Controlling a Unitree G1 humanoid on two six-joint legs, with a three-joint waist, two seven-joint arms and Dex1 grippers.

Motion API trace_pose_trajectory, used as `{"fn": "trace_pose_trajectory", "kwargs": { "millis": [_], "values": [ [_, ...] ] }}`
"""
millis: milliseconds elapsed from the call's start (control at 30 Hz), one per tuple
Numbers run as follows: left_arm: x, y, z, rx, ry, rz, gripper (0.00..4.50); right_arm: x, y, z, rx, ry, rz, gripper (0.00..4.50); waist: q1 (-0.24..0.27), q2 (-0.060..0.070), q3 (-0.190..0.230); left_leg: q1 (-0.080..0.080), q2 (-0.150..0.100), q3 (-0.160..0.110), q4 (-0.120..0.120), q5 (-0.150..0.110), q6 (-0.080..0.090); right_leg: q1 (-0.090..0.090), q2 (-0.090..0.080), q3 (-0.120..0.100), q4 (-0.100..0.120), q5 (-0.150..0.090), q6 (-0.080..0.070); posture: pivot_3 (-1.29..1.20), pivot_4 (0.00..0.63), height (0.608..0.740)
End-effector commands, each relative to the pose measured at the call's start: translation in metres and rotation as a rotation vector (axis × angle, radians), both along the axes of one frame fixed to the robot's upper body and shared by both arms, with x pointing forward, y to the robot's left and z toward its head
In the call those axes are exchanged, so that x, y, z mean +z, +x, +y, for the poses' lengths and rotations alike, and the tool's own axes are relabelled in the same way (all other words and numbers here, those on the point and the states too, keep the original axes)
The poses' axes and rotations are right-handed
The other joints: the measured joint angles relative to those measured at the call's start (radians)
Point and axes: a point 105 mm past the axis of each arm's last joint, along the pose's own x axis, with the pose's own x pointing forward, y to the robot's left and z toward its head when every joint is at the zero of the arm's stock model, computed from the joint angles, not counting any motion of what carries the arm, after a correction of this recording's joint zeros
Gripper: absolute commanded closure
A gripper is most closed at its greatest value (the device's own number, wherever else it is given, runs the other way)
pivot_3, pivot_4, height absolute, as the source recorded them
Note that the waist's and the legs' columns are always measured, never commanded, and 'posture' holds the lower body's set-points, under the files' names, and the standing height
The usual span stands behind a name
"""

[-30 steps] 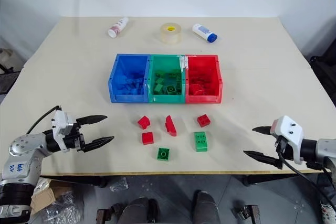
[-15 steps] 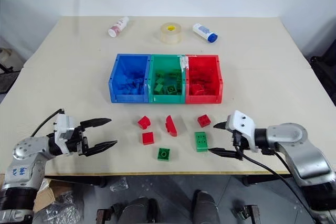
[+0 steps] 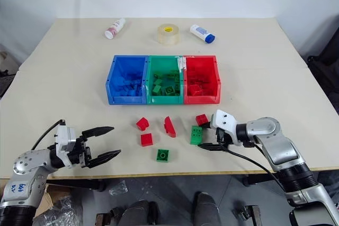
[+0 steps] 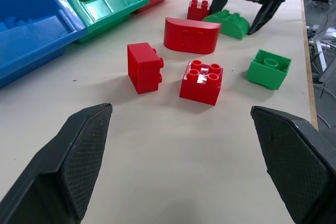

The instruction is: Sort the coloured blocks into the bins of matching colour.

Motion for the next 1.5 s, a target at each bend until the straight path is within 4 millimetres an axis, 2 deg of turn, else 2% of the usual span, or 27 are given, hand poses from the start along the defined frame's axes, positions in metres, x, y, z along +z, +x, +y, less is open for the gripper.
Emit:
{"fn": "trace_pose_trajectory", "kwargs": {
  "millis": [33,233,467,567,700,867,967,1067,1167,1333,1500],
  "values": [
    [0.008,-0.001,-0.001,0.005,-0.020,-0.040,0.00,-0.011,-0.007,0.008,0.019,-0.006,0.038,1.11,0.000,0.000,0.000,0.000,0.000,0.000,0.000,0.000,0.000,0.000,0.000,0.000,0.000,0.000,0.000,0.00,0.150,0.740],
    [0.008,0.002,-0.002,0.007,-0.023,-0.042,0.00,-0.002,-0.011,0.011,0.028,0.035,0.017,1.11,0.003,0.000,0.000,0.000,0.000,0.000,0.000,0.000,0.000,0.000,0.000,0.000,0.000,0.000,0.000,0.00,0.150,0.740],
    [0.009,0.007,-0.003,0.002,-0.026,-0.045,0.00,0.038,-0.013,0.023,0.033,0.176,-0.041,1.11,0.006,0.000,0.000,-0.001,0.000,0.000,0.000,0.000,0.000,0.000,0.000,0.000,0.000,0.000,0.000,0.00,0.150,0.740],
    [0.009,0.009,-0.003,0.000,-0.026,-0.046,0.00,0.058,-0.007,0.030,0.011,0.230,-0.086,1.11,0.005,0.000,0.000,-0.001,0.000,0.000,0.000,0.000,0.000,0.000,0.000,0.000,-0.001,0.000,0.000,0.00,0.150,0.740],
    [0.010,0.014,-0.004,-0.002,-0.028,-0.049,0.00,0.094,0.022,0.048,-0.071,0.336,-0.171,1.11,0.003,0.000,0.000,-0.001,0.000,0.000,0.000,0.000,0.000,-0.002,0.000,0.001,0.001,0.000,0.000,0.00,0.150,0.740],
    [0.012,0.019,-0.006,-0.008,-0.029,-0.058,0.00,0.116,0.070,0.077,-0.145,0.359,-0.272,1.11,0.002,0.000,0.000,-0.004,0.000,0.003,0.000,0.000,0.000,-0.006,0.000,0.002,0.002,0.000,0.000,0.00,0.150,0.740],
    [0.012,0.021,-0.007,-0.014,-0.029,-0.064,0.00,0.121,0.089,0.090,-0.177,0.365,-0.296,1.11,0.001,0.000,0.000,-0.005,0.000,0.004,-0.001,0.000,-0.001,-0.008,0.000,0.003,0.003,0.000,0.000,0.00,0.150,0.740],
    [0.015,0.023,-0.008,-0.013,-0.030,-0.080,0.00,0.122,0.103,0.099,-0.207,0.353,-0.305,0.07,0.000,0.000,0.000,-0.005,0.000,0.005,-0.002,0.000,-0.001,-0.009,0.000,0.004,0.003,0.000,0.000,0.00,0.150,0.740],
    [0.016,0.023,-0.005,-0.007,-0.027,-0.085,0.00,0.125,0.101,0.100,-0.182,0.364,-0.317,0.03,0.001,0.000,0.000,-0.005,0.000,0.006,-0.002,0.000,-0.001,-0.009,0.000,0.004,0.002,0.000,0.000,0.00,0.150,0.740],
    [0.017,0.023,-0.002,-0.002,-0.025,-0.089,0.00,0.126,0.092,0.088,-0.161,0.366,-0.318,0.03,-0.002,0.000,0.000,-0.004,0.000,0.006,-0.002,0.000,-0.001,-0.009,0.000,0.005,0.003,0.000,0.000,0.00,0.150,0.740],
    [0.017,0.025,-0.002,-0.011,-0.026,-0.089,0.00,0.115,0.053,0.066,-0.024,0.347,-0.269,0.03,0.005,0.000,0.000,-0.005,0.000,0.006,-0.002,0.000,0.000,-0.009,0.000,0.005,0.002,0.000,0.000,0.00,0.150,0.740]
  ]
}}
